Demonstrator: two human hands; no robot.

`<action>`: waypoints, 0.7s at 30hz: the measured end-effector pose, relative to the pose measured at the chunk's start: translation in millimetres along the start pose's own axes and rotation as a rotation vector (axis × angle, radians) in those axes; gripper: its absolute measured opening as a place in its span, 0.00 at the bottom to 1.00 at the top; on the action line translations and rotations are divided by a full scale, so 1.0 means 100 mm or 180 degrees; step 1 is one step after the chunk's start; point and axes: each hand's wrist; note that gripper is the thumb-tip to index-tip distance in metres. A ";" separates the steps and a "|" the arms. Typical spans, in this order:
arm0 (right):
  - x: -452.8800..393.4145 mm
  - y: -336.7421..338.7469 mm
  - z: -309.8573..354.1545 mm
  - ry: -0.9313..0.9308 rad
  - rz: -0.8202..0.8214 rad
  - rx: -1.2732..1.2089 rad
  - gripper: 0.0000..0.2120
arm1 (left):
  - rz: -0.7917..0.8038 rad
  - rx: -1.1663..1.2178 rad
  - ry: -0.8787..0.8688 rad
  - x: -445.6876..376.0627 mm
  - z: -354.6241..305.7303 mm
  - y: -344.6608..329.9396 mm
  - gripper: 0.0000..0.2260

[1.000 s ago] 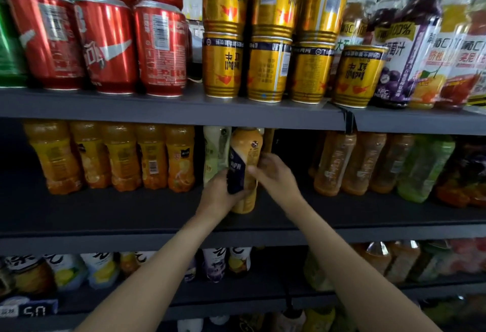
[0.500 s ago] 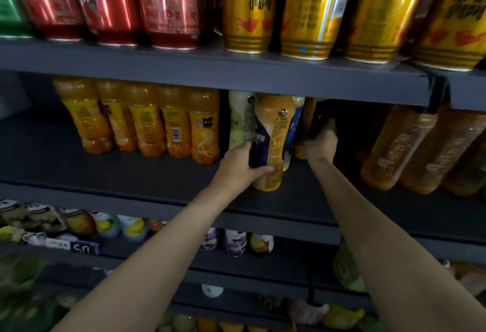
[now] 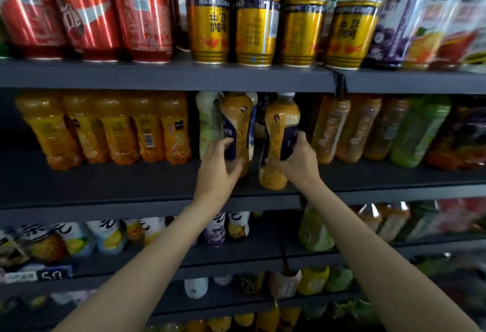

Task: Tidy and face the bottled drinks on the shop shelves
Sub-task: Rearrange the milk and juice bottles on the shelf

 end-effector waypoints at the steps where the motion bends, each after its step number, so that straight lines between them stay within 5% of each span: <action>1: 0.05 0.10 0.03 -0.0075 0.0135 -0.0123 0.27 | 0.0326 0.0168 0.0031 0.03 -0.04 0.04 0.22; 6: 0.42 0.47 0.29 -0.0656 0.0846 -0.1894 0.20 | 0.1807 0.1709 0.1344 0.18 -0.23 0.31 0.24; 10: 0.67 0.54 0.48 -0.0771 0.1173 -0.2569 0.16 | 0.2072 0.3007 0.2085 0.39 -0.36 0.56 0.22; 13: 0.78 0.47 0.60 -0.1154 0.1012 -0.2556 0.18 | 0.1513 0.1852 0.1556 0.48 -0.42 0.67 0.24; 16: 0.88 0.32 0.67 -0.1881 0.1029 -0.3171 0.20 | 0.0988 0.0179 0.0325 0.52 -0.37 0.80 0.25; 19: 0.94 0.21 0.73 -0.2350 0.0959 -0.4128 0.14 | 0.0865 -0.0297 -0.0563 0.51 -0.36 0.93 0.30; 21: 0.94 0.19 0.74 -0.2397 0.0796 -0.4407 0.13 | 0.0919 -0.0169 -0.0562 0.46 -0.38 0.98 0.30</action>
Point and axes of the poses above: each hand's wrist, its own x-axis away from the middle knuckle, its own y-axis out of the back of the hand, z = x × y, and after that the axes turned 6 degrees about x, right-handed
